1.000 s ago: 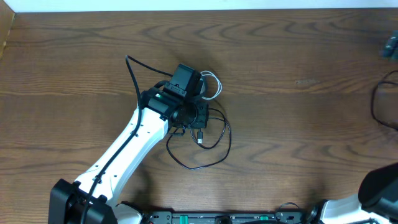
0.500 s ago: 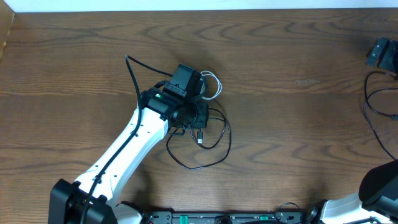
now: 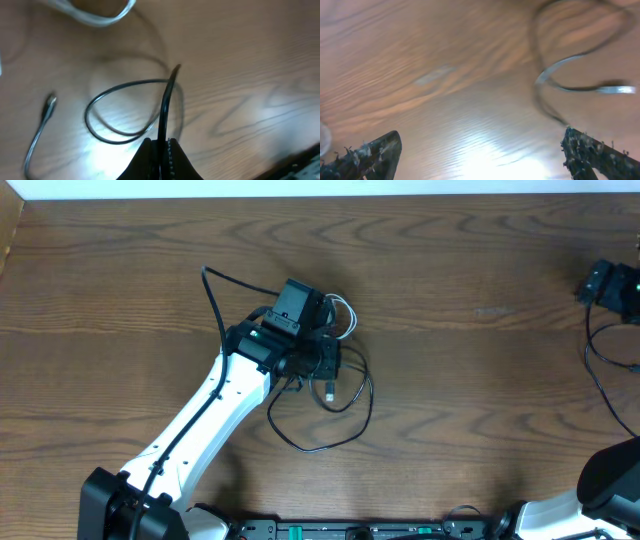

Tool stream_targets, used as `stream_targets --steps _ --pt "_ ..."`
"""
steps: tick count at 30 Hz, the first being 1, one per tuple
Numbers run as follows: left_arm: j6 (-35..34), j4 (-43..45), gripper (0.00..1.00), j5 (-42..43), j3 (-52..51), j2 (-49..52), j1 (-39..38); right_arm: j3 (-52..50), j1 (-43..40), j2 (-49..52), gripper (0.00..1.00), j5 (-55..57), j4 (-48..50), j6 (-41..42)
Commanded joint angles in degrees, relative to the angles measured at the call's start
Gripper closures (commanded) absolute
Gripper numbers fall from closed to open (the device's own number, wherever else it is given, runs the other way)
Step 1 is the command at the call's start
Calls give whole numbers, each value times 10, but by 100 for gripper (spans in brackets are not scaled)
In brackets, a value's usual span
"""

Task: Untangle cables
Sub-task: 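Reach the right gripper toward the left gripper's cable bundle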

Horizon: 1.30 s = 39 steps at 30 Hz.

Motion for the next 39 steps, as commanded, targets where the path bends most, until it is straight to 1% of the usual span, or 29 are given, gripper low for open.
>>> stream_targets --steps 1,4,6,8,10,12,14,16,17,20,23,25,26,28,30,32,39 --pt "0 38 93 65 -1 0 1 0 2 -7 1 -156 -12 0" --pt "8 79 93 122 -1 0 1 0 10 -7 1 -187 -23 0" --pt "37 107 93 189 -1 0 1 0 20 -7 1 -188 -33 -9" --pt "61 140 93 264 -1 0 1 0 34 -7 1 -188 -45 -26" --pt "72 170 93 314 -1 0 1 -1 52 -7 1 -188 -57 -52" --pt "80 194 93 338 -1 0 1 -5 75 -7 1 -188 -69 -87" --pt "80 206 93 335 -1 0 1 -12 96 -7 1 -188 -76 -116" --pt "79 212 93 306 -1 0 3 -31 119 -7 1 -187 -76 -141" --pt "79 212 93 282 -1 0 3 -40 128 -7 1 -187 -75 -150" --pt "78 212 93 175 -1 0 7 -90 158 -7 1 -186 -58 -160" --pt "45 205 92 78 -1 0 8 -140 185 -7 1 -186 -36 -160" --pt "24 201 93 45 -1 0 8 -171 203 -7 1 -186 -18 -160" --pt "23 201 92 44 -1 0 8 -188 214 -7 2 -186 -6 -160" --pt "22 200 93 49 -1 0 8 -218 235 -7 7 -186 25 -160" --pt "9 196 93 50 -1 0 7 -251 259 -7 9 -187 68 -159" --pt "-3 191 93 50 -1 0 7 -281 284 -7 9 -188 114 -159" --pt "-3 157 92 50 -1 0 7 -370 365 -7 7 -188 293 -159"
